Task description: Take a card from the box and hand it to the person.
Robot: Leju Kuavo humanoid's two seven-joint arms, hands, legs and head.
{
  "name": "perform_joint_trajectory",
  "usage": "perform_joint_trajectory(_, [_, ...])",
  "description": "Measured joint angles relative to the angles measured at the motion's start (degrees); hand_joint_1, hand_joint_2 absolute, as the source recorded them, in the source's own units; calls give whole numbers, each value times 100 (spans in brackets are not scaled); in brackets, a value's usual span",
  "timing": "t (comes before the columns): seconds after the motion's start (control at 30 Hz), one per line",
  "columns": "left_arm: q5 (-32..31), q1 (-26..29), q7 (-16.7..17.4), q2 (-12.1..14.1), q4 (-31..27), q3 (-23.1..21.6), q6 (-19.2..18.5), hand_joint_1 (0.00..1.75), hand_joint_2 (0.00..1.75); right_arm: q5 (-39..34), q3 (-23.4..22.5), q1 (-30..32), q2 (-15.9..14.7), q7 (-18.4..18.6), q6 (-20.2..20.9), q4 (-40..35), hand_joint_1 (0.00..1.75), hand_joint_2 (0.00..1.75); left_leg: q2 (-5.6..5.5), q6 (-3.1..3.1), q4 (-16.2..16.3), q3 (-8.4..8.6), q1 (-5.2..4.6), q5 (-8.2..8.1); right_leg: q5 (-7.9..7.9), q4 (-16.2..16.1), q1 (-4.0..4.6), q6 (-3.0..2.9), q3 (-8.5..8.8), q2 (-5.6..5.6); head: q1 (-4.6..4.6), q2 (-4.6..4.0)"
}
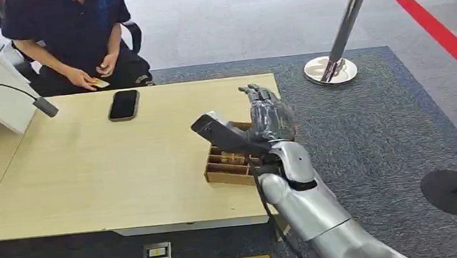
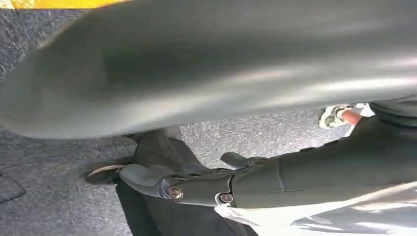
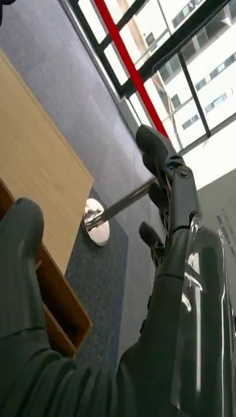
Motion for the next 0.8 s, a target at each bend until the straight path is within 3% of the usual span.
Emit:
perform_joint_trajectory(0.33, [-9,-1,55,0,2,0,9,0,0,312,28,-77,59,402,9,347,86,175,0,0,0,-1,0,0,0,-1,0,0,0,0,0,0])
perform_joint_trajectory(0.8, [52,-1,85,0,2,0,28,0,0,715,166,-263,262,638,345,866,87,175,0,0,0,-1,0,0,0,0,0,0,-1,0,0,0])
